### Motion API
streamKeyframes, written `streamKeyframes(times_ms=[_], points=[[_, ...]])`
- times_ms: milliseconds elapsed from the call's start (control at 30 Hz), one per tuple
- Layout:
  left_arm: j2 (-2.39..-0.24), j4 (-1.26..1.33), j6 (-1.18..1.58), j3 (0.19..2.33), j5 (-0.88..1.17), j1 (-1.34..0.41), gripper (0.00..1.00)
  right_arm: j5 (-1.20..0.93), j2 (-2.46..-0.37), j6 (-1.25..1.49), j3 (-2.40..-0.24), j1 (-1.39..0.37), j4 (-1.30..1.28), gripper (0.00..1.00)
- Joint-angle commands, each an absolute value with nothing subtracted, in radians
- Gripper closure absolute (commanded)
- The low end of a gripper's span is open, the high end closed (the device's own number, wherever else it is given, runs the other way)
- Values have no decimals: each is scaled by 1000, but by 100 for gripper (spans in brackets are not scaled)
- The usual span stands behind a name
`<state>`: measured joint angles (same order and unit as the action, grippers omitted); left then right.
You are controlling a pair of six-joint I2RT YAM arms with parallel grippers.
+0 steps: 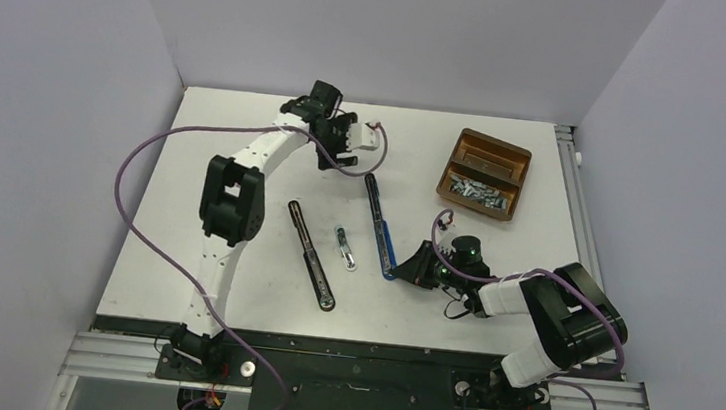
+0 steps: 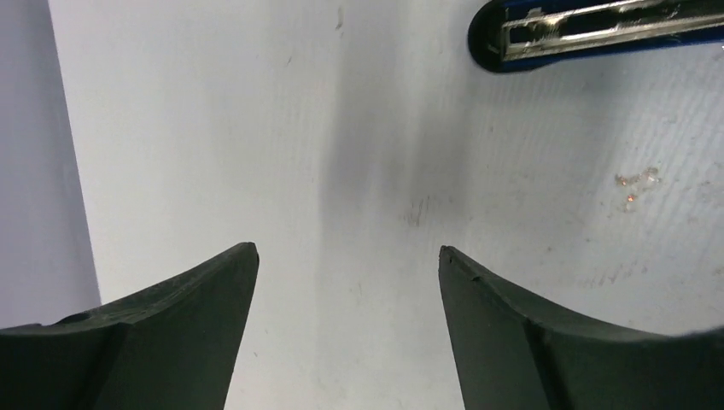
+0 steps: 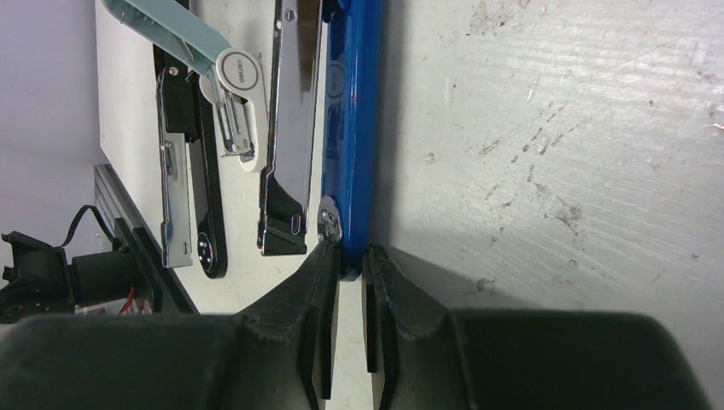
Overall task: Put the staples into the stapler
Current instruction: Open the stapler at the center of the board, then adjust the stapler at the center of the board.
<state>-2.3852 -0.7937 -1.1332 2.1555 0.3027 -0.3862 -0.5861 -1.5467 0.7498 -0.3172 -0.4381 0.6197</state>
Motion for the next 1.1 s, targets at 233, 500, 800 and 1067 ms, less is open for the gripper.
streamKeyframes(times_ms=[233,500,800,1067], points=[[-2066,-721,-667,2044,476,-305,4,-505,-1500,674,-351,-442,415,59],[-1962,-812,-438,2013,431,-253,4,-320,-1296,587,-431,-456,107,40],[-1728,-723,-279,1723,265,-200,4,-122,-1412,528,-743,-549,16,21],[-1562,-759,-258,1509,240,-140,4,-12,-1718,435,-1032,-642,-66,19]])
